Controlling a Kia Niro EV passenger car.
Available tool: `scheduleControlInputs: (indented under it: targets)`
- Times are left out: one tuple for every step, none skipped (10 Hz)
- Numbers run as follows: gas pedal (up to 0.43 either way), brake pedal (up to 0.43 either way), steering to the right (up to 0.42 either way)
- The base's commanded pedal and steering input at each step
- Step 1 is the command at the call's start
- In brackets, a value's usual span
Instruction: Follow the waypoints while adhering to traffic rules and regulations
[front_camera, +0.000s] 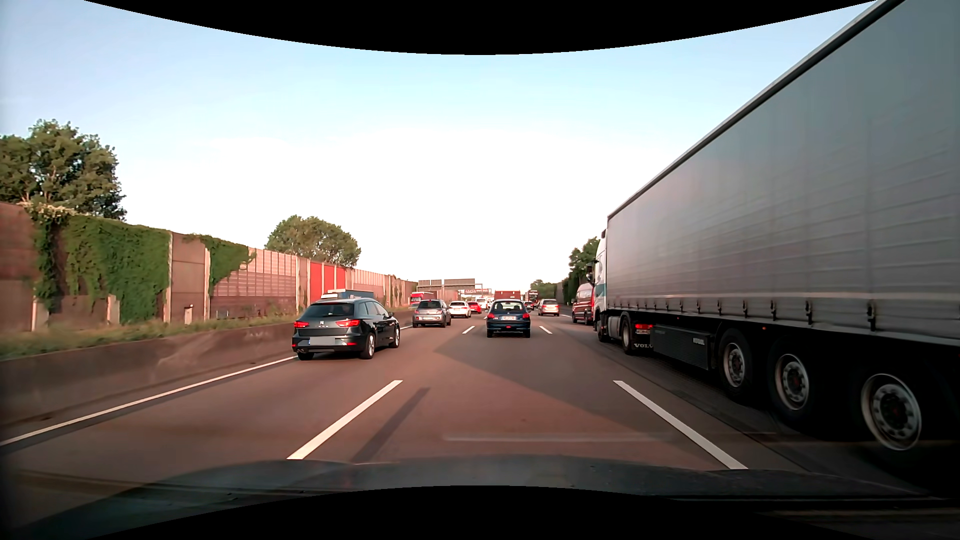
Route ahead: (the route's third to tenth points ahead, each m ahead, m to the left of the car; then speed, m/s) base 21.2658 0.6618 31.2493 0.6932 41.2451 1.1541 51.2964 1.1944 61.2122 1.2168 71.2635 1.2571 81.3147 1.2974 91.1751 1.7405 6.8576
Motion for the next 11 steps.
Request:
scheduleControlInputs:
  targets:
    - [0.110,0.000,-0.005]
    - [0.110,0.000,-0.005]
    - [0.110,0.000,-0.005]
    - [0.110,0.000,-0.004]
    - [0.110,0.000,-0.004]
    - [0.110,0.000,-0.005]
    - [0.110,0.000,-0.004]
    - [0.110,0.000,-0.005]
    - [0.110,0.000,-0.004]
    - [0.110,0.000,-0.004]
    - [0.110,0.000,-0.003]
